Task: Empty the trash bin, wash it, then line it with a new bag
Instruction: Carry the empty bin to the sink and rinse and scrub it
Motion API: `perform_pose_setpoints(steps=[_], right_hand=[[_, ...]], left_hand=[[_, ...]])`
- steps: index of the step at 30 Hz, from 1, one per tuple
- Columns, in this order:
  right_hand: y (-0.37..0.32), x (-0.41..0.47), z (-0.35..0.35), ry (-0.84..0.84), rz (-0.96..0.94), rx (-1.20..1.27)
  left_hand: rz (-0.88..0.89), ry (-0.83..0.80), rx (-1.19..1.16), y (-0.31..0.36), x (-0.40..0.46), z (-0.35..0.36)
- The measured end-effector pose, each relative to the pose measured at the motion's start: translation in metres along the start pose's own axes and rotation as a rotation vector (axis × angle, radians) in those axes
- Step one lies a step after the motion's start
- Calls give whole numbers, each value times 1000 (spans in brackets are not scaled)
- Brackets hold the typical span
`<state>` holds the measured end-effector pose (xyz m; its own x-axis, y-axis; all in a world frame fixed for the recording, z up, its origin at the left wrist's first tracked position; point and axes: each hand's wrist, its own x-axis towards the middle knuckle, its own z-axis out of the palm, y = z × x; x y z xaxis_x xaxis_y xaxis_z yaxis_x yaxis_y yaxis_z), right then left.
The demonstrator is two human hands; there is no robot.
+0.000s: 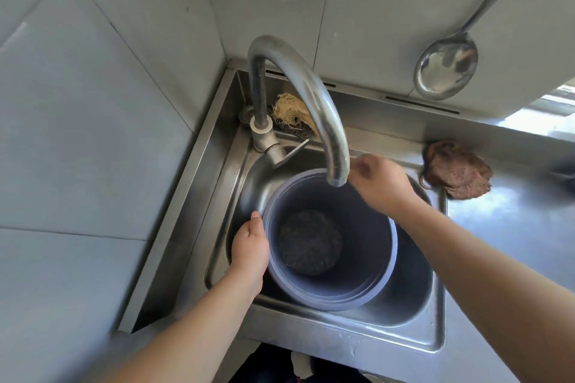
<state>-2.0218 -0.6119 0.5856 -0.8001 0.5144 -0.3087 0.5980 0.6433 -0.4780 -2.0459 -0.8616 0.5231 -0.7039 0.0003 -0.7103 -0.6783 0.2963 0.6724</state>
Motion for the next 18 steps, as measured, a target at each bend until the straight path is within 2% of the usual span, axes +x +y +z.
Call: perform_pose_setpoints(steps=[4,9,14,18], right_hand=[[53,-54,1,145,237,98],[75,-96,29,64,446,376],[75,-106,50,208,472,404],[73,-107,58,260,522,528]], left_hand=[[-25,-79,38,6,4,-6],[1,-125,108,15,7,-9],[142,-28,203,27,7,3],[199,85,263,32,-3,17]])
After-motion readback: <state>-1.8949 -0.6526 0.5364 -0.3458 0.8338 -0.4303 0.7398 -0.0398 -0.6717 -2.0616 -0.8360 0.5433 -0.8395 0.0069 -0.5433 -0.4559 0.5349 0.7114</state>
